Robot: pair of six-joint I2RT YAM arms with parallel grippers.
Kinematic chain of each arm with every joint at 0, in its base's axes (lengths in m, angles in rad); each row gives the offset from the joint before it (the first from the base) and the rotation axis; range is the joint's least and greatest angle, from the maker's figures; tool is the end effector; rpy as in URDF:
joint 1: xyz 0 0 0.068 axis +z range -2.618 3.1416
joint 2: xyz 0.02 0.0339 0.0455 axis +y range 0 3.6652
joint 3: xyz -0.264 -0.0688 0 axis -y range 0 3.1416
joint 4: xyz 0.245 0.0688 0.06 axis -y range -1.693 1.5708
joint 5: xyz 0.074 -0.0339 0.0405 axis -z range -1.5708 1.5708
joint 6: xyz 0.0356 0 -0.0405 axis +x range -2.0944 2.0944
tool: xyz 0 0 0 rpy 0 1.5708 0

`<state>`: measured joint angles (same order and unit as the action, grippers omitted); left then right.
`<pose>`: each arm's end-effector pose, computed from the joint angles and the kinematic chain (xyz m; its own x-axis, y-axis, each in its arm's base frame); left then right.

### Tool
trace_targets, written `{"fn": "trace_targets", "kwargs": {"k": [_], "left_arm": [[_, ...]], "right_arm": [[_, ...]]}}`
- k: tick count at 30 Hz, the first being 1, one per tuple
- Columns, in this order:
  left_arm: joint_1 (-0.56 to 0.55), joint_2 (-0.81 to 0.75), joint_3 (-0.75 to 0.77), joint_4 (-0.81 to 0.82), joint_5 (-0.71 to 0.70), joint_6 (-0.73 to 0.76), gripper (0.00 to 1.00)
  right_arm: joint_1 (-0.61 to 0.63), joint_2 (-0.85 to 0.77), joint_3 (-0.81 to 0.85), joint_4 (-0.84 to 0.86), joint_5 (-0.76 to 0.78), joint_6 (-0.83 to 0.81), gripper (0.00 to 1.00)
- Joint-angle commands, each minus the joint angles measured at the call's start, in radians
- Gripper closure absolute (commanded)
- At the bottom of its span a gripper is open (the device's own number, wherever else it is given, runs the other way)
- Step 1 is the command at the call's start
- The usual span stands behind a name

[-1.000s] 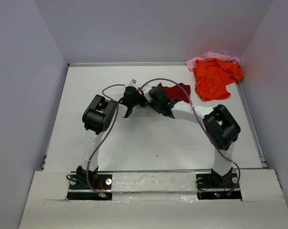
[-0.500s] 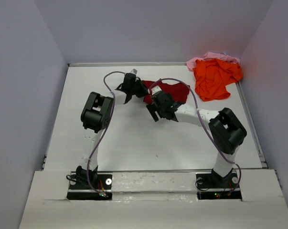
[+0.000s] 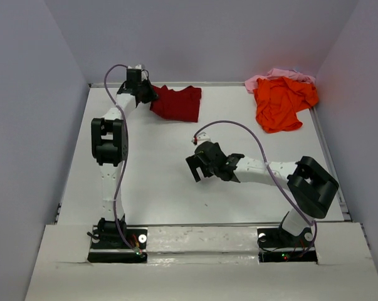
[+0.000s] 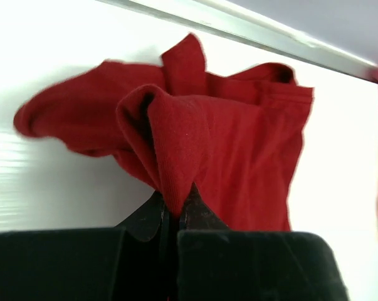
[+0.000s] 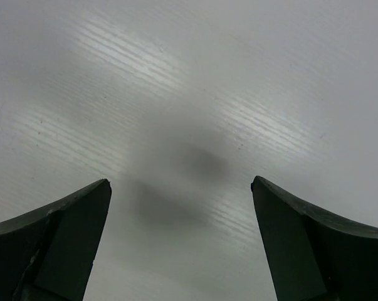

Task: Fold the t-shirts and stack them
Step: Neatly place the folded tshirt to the corner

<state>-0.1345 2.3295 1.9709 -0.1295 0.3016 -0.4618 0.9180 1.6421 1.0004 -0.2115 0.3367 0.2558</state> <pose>0.5411 -0.0839 0.2246 -0.5889 -0.3496 -0.7286 0.1403 0.8436 -0.5182 0.2169 0.2643 0.1972 -0.5990 -0.3903 -0.6992 -0.4819 0.8730 -0.0744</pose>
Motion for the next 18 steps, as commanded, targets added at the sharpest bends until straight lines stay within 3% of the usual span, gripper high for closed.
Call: {"fn": "trace_targets", "kwargs": {"k": [1, 10, 18], "left_arm": [[0.036, 0.03, 0.078, -0.121, -0.039, 0.15, 1.0], [0.156, 0.171, 0.242, -0.186, -0.002, 0.229, 1.0], [0.246, 0.209, 0.273, -0.222, -0.062, 0.252, 1.0]], "right_arm": [[0.021, -0.021, -0.045, 0.101, -0.057, 0.039, 0.01], [0.039, -0.011, -0.08, 0.162, -0.125, 0.025, 0.01], [0.048, -0.044, -0.1, 0.181, -0.163, 0.028, 0.02]]}}
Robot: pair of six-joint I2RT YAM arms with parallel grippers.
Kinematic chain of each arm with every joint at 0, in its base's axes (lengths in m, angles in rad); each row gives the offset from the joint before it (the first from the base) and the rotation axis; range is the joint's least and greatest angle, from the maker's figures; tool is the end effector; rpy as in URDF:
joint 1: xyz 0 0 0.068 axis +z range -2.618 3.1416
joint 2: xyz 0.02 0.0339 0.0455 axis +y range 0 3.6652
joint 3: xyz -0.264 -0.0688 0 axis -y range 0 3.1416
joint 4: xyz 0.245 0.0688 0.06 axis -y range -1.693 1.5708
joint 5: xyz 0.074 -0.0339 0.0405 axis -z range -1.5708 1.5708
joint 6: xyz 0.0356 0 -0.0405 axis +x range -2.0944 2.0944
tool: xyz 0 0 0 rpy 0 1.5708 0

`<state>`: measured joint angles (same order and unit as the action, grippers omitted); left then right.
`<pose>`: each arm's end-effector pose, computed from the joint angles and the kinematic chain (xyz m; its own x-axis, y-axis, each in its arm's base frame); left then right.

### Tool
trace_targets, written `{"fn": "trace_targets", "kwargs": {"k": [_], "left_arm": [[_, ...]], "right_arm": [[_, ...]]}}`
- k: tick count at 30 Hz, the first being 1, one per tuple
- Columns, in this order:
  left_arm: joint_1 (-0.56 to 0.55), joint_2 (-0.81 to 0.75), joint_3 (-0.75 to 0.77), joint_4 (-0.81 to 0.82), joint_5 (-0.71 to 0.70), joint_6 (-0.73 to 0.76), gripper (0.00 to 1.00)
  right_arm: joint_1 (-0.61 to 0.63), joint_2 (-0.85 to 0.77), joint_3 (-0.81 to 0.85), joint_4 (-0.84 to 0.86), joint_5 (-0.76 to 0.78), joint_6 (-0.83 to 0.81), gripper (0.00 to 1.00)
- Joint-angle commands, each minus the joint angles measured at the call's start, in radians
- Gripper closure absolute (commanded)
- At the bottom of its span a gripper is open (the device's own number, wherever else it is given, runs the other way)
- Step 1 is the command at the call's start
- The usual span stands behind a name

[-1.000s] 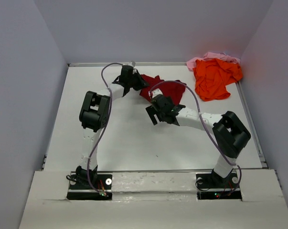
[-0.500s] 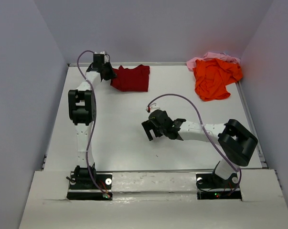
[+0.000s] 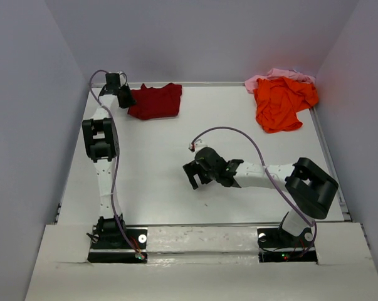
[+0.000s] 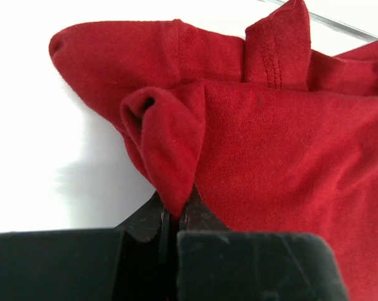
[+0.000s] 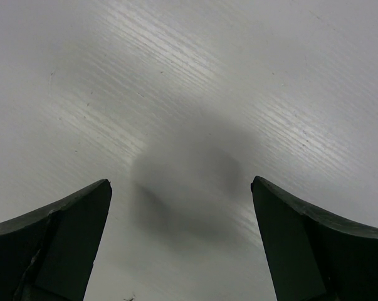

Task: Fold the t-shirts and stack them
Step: Neatly place the folded tshirt to the corner

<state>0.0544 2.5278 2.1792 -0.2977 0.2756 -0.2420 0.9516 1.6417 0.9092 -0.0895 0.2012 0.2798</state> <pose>0.5727 0.0215 0.1731 -0.6233 -0.2649 -0.7358 0.0157 0.9365 -0.3504 0.2003 0.2688 0.1779 -0.6072 -0.3857 -0.6947 -0.5736 0.8178 0.0473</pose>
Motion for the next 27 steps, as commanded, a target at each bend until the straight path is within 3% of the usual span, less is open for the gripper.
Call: {"fn": "trace_targets", "kwargs": {"k": [1, 27], "left_arm": [[0.076, 0.006, 0.062, -0.057, -0.041, 0.032, 1.0], [0.277, -0.001, 0.136, -0.077, -0.098, 0.055, 1.0]], "right_arm": [[0.015, -0.045, -0.01, 0.068, -0.037, 0.004, 0.02], [0.015, 0.004, -0.032, 0.139, -0.08, -0.016, 0.02]]}}
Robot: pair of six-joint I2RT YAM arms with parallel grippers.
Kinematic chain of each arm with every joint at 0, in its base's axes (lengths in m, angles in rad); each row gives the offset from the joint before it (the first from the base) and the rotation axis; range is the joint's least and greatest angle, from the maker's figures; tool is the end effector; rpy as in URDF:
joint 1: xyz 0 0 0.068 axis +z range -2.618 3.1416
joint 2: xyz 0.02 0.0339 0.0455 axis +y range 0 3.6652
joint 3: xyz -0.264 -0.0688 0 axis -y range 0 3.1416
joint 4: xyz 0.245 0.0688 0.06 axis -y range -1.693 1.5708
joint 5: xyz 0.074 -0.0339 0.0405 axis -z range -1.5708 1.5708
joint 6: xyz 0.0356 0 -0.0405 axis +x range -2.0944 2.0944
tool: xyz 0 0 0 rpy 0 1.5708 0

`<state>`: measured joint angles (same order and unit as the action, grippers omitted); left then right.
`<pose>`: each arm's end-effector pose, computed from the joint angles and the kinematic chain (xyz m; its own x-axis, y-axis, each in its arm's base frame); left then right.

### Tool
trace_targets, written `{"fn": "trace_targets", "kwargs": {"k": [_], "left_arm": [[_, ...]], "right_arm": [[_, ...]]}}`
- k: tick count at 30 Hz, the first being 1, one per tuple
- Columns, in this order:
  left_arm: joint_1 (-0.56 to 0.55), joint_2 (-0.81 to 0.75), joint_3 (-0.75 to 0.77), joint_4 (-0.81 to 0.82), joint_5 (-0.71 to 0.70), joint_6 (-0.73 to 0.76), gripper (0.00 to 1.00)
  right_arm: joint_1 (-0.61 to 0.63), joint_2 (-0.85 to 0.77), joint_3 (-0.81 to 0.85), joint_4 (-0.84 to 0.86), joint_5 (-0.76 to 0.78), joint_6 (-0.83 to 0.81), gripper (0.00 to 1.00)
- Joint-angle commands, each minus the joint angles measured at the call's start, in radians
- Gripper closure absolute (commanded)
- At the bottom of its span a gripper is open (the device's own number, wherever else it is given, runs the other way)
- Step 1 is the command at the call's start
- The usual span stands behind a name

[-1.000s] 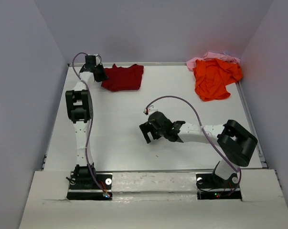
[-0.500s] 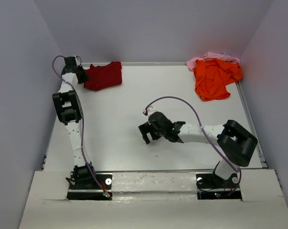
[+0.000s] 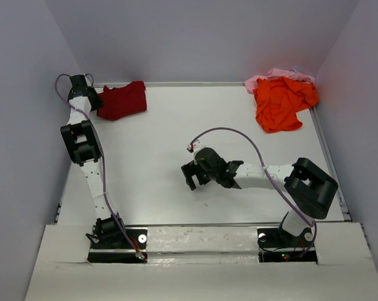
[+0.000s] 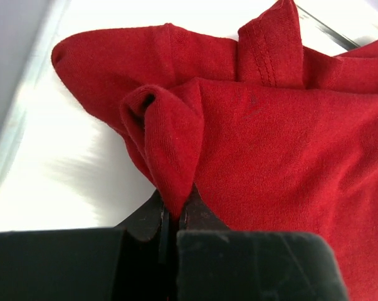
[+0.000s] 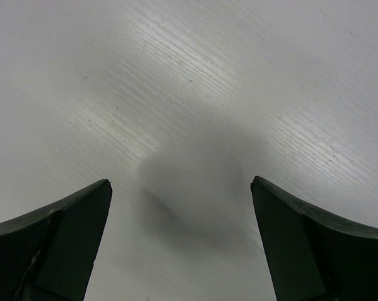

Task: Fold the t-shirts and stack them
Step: Neatly place the folded tshirt to the corner

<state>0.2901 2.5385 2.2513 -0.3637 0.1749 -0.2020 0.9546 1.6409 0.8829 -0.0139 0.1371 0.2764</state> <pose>0.5538 0.1589 0.1853 -0.5389 -0.3671 -0.7582 -0.2625 0.9284 -0.2629 0.1981 0.2714 0.1758 -0.5930 -0.3696 -0.7154 -0.6133 0.7830 0.1038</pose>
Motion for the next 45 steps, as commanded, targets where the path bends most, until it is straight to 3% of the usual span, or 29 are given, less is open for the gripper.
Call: {"fn": "trace_targets", "kwargs": {"k": [1, 3, 4, 5, 8, 20, 28, 35, 40, 45], "left_arm": [[0.044, -0.011, 0.063, -0.009, 0.008, 0.015, 1.0], [0.05, -0.007, 0.071, -0.007, 0.005, 0.007, 0.89], [0.05, -0.007, 0.073, -0.009, 0.0, 0.006, 0.79], [0.05, -0.01, 0.073, -0.008, -0.003, 0.004, 0.58], [0.05, -0.026, 0.073, -0.008, -0.008, -0.013, 0.38], [0.046, -0.191, 0.034, -0.023, -0.061, -0.076, 0.36], [-0.023, -0.296, 0.021, -0.027, -0.09, -0.089, 0.36], [-0.094, -0.273, -0.004, -0.015, -0.08, -0.108, 0.36], [-0.109, -0.267, -0.177, 0.155, -0.008, -0.178, 0.37], [-0.132, -0.222, -0.208, 0.169, -0.001, -0.218, 0.37]], "right_arm": [[0.012, 0.007, -0.004, 0.063, -0.017, -0.011, 0.02], [0.012, 0.01, -0.004, 0.065, -0.022, -0.013, 0.02], [0.012, 0.011, -0.004, 0.065, -0.024, -0.014, 0.02], [0.012, 0.011, -0.007, 0.068, -0.024, -0.014, 0.02], [0.012, 0.022, -0.007, 0.074, -0.024, -0.02, 0.02], [0.012, 0.019, -0.006, 0.075, -0.028, -0.02, 0.02], [0.012, 0.025, -0.005, 0.077, -0.042, -0.02, 0.02], [0.012, 0.028, -0.005, 0.077, -0.048, -0.019, 0.02], [0.012, 0.022, -0.01, 0.077, -0.047, -0.02, 0.02], [0.012, 0.027, -0.009, 0.075, -0.047, -0.02, 0.02]]}}
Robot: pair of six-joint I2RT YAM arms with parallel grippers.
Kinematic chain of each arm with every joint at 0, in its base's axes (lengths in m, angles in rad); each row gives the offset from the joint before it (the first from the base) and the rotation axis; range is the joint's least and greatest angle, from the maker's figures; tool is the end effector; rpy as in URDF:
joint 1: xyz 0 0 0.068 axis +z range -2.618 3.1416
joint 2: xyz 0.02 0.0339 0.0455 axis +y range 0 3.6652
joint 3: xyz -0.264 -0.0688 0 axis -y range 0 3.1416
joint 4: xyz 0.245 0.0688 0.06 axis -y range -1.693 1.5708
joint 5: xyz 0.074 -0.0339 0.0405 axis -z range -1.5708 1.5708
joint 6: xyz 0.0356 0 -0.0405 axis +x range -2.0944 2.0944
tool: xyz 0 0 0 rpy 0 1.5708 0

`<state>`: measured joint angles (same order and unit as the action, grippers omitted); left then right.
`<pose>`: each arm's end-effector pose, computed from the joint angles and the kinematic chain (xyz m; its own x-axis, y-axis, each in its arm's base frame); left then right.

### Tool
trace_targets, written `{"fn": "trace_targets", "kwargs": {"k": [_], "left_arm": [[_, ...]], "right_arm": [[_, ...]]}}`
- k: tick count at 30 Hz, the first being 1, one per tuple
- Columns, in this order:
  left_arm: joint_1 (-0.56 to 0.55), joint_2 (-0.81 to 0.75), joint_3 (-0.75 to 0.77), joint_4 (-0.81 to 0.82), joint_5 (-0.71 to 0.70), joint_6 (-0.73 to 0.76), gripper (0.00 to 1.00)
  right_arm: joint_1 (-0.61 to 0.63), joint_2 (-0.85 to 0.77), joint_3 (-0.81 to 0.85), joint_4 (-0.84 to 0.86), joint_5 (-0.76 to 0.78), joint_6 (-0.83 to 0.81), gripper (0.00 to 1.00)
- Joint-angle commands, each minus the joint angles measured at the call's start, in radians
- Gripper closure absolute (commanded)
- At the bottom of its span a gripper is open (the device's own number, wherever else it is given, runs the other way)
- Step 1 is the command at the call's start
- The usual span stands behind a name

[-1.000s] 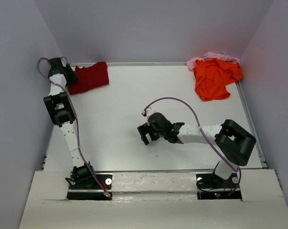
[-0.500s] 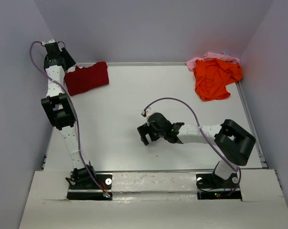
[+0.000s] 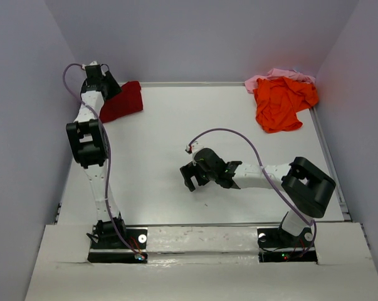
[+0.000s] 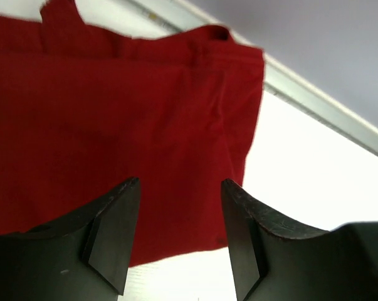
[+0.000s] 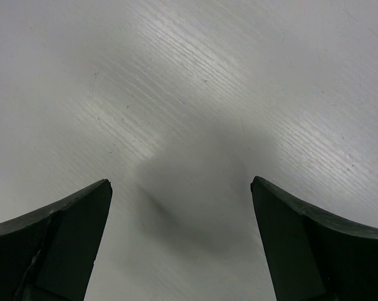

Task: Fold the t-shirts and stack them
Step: Neatly place the folded tshirt to the corner

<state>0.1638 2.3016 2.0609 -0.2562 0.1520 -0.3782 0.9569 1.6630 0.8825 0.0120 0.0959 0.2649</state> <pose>0.5380 0.0835 0.2579 -0.4261 -0.4404 -0.7903 -0.2014 0.8978 -0.3917 0.1982 0.2754 0.1706 -0.5891 -0.3835 -0.7113 -0.6422 0.7565 0.1240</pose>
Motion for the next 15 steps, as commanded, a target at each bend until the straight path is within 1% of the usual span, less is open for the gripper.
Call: {"fn": "trace_targets", "kwargs": {"k": [1, 4, 7, 11, 12, 13, 15], "left_arm": [[-0.01, 0.021, -0.022, 0.055, 0.014, -0.039, 0.37], [-0.027, -0.002, -0.05, 0.046, -0.023, -0.025, 0.37], [-0.04, -0.066, -0.123, 0.049, -0.081, -0.007, 0.37], [-0.041, -0.163, -0.263, 0.093, -0.135, 0.021, 0.37], [-0.041, -0.195, -0.278, 0.098, -0.141, 0.028, 0.37], [-0.041, -0.195, -0.294, 0.101, -0.176, 0.03, 0.37], [-0.038, -0.225, -0.314, 0.091, -0.183, 0.042, 0.37]], "right_arm": [[0.009, 0.006, -0.01, 0.049, -0.004, -0.009, 0.02], [0.009, 0.012, -0.008, 0.049, -0.001, -0.009, 0.02], [0.009, 0.026, -0.001, 0.048, -0.005, -0.01, 0.02], [0.009, 0.026, -0.001, 0.048, -0.009, -0.009, 0.02], [0.009, 0.026, -0.002, 0.048, -0.009, -0.009, 0.02], [0.009, 0.023, -0.004, 0.048, -0.007, -0.009, 0.02], [0.009, 0.024, -0.005, 0.048, -0.007, -0.012, 0.02]]}}
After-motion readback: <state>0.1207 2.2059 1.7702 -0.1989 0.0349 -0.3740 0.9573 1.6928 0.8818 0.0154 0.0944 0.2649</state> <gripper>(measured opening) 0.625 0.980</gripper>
